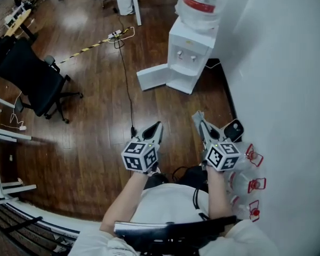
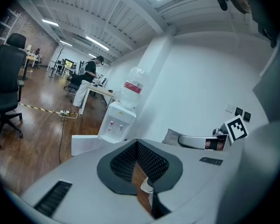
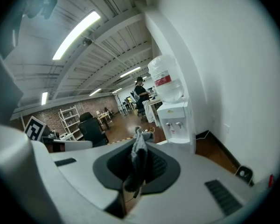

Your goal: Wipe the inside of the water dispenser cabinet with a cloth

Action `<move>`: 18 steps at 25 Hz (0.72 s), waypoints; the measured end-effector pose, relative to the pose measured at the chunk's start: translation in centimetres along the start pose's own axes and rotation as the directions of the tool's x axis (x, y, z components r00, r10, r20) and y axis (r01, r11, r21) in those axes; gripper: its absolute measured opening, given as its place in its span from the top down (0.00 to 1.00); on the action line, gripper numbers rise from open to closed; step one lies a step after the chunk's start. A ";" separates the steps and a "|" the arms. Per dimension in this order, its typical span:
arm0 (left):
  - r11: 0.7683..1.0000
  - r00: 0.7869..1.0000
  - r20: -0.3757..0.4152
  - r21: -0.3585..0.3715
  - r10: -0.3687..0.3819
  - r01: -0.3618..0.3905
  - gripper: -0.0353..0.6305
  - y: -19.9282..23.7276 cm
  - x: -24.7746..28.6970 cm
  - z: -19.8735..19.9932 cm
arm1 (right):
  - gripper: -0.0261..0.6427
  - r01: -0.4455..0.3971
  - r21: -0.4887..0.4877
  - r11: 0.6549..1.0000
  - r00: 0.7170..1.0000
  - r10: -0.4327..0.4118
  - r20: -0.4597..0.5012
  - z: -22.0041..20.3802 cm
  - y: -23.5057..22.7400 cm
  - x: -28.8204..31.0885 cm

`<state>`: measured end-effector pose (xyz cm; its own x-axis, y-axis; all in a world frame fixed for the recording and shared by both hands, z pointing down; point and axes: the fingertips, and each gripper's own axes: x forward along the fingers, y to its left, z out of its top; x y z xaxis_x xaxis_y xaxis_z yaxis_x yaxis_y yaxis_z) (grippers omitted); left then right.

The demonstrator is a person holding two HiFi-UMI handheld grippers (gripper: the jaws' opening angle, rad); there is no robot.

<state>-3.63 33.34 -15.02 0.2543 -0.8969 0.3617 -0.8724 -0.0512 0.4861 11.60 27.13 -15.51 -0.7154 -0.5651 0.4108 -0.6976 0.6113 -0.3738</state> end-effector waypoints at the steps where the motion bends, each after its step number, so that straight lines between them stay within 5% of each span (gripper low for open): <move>1: 1.000 1.000 -0.004 -0.003 0.002 -0.002 0.97 0.9 -0.4 -0.1 | 0.91 0.003 0.006 1.000 1.000 -0.003 -0.002 -0.5 0.6 0.3; 8: 0.999 0.999 -0.029 -0.038 -0.015 0.014 0.97 3.6 1.0 -0.2 | 0.91 0.031 0.005 0.999 0.999 -0.031 -0.043 -1.9 1.1 2.0; 18: 0.998 0.991 -0.119 0.016 -0.065 0.068 0.97 4.9 13.8 3.3 | 0.91 0.077 0.089 0.993 0.996 -0.072 -0.057 0.8 -7.6 10.0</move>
<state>-5.77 19.27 -10.33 0.3587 -0.8329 0.4214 -0.8596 -0.1188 0.4970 9.67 16.43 -9.21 -0.6600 -0.5754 0.4830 -0.7512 0.5144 -0.4136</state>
